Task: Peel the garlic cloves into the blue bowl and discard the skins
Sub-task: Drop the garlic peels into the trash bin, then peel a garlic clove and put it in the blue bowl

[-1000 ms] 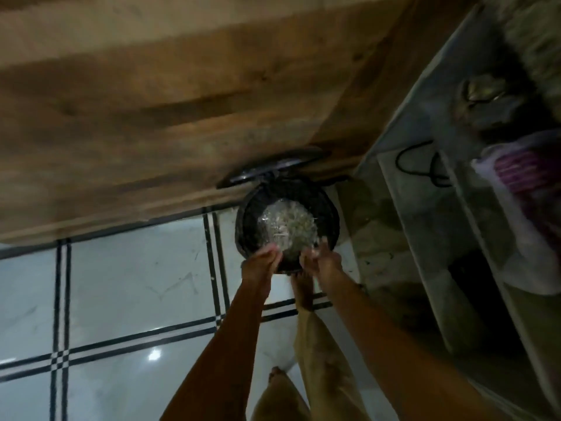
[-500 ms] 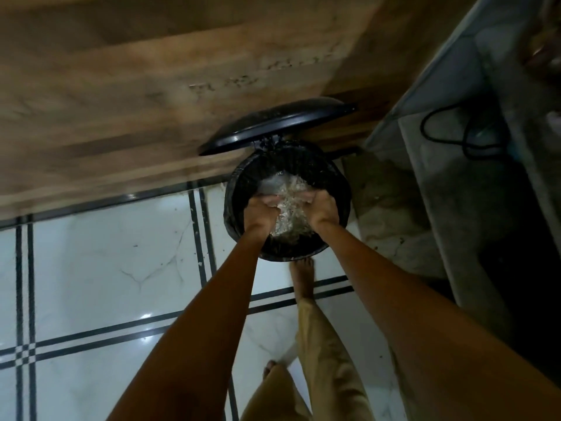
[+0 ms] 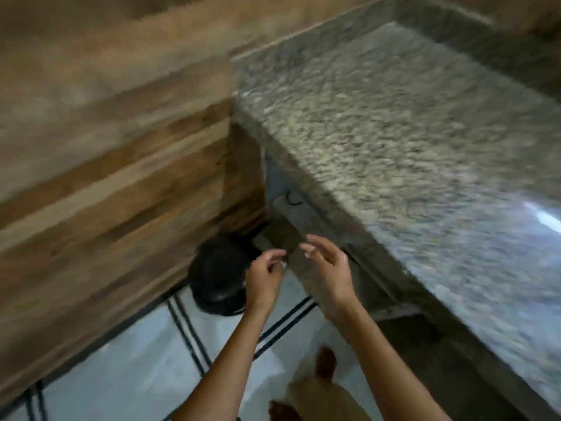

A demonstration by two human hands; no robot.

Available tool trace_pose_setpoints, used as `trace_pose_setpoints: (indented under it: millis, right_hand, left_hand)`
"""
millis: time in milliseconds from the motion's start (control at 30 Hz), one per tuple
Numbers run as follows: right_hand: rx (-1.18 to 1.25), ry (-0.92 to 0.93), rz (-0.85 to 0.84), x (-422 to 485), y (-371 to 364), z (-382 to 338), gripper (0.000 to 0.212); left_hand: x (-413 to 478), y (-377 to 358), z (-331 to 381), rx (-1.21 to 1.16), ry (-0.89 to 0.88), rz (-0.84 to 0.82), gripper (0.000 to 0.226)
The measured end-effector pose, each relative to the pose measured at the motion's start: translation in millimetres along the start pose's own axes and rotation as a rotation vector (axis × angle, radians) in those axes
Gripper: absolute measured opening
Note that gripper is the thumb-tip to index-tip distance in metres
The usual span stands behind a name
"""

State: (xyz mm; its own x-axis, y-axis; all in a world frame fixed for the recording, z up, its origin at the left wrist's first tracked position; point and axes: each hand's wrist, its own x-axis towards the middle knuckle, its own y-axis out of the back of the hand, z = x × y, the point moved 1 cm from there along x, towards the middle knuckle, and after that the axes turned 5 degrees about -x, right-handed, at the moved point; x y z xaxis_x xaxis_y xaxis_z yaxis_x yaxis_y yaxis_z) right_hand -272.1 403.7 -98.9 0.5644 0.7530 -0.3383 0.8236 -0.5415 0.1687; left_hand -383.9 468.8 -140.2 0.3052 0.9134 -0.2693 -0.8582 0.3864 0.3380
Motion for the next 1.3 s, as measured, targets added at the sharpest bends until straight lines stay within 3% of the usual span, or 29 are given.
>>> trace_pose_setpoints:
  millis: [100, 200, 367, 433, 567, 667, 733, 833, 933, 1033, 1100, 1167, 1233, 1300]
  right_hand:
    - [-0.001, 0.035, 0.244, -55, 99, -14, 0.018]
    - [0.057, -0.019, 0.445, -101, 188, -1, 0.016]
    - [-0.051, 0.001, 0.635, -152, 278, 17, 0.018]
    - [-0.074, 0.013, 0.697, -170, 308, 24, 0.021]
    - [-0.083, -0.045, 0.824, -217, 358, 56, 0.023]
    - [-0.116, -0.083, 0.938, -257, 389, 80, 0.026]
    - [-0.101, -0.138, 0.988, -278, 406, 97, 0.027]
    - [-0.009, -0.187, 0.967, -291, 427, 118, 0.026]
    - [0.151, -0.222, 0.899, -288, 441, 126, 0.024]
    - [0.274, -0.254, 0.885, -275, 451, 131, 0.023]
    - [0.354, -0.259, 0.895, -266, 456, 131, 0.025]
    - [0.34, -0.25, 0.943, -263, 459, 127, 0.021]
    - [0.2, -0.214, 1.032, -269, 467, 113, 0.02]
    - [0.055, -0.194, 1.129, -278, 476, 96, 0.025]
  left_hand:
    - [-52, -54, 64, -0.073, -0.083, -0.138, 0.027]
    - [-98, -102, 85, -0.052, -0.077, -0.228, 0.03]
    - [-134, -138, 74, 0.047, 0.032, -0.107, 0.023]
    - [-151, -146, 80, 0.196, -0.102, -0.097, 0.011]
    - [-201, -190, 104, 0.324, -0.437, -0.061, 0.019]
    - [-253, -247, 121, 0.35, -0.756, -0.247, 0.026]
    - [-281, -286, 126, 0.33, -0.799, -0.388, 0.027]
    - [-294, -334, 141, 0.327, -0.71, -0.514, 0.027]
    - [-280, -372, 156, 0.59, -0.749, -0.644, 0.036]
    - [-260, -389, 163, 0.679, -0.789, -0.733, 0.022]
    - [-259, -389, 171, 0.666, -0.863, -0.723, 0.016]
    - [-268, -385, 192, 0.498, -0.963, -0.664, 0.015]
    - [-272, -396, 232, 0.245, -1.009, -0.535, 0.014]
    - [-255, -425, 267, 0.278, -0.959, -0.495, 0.015]
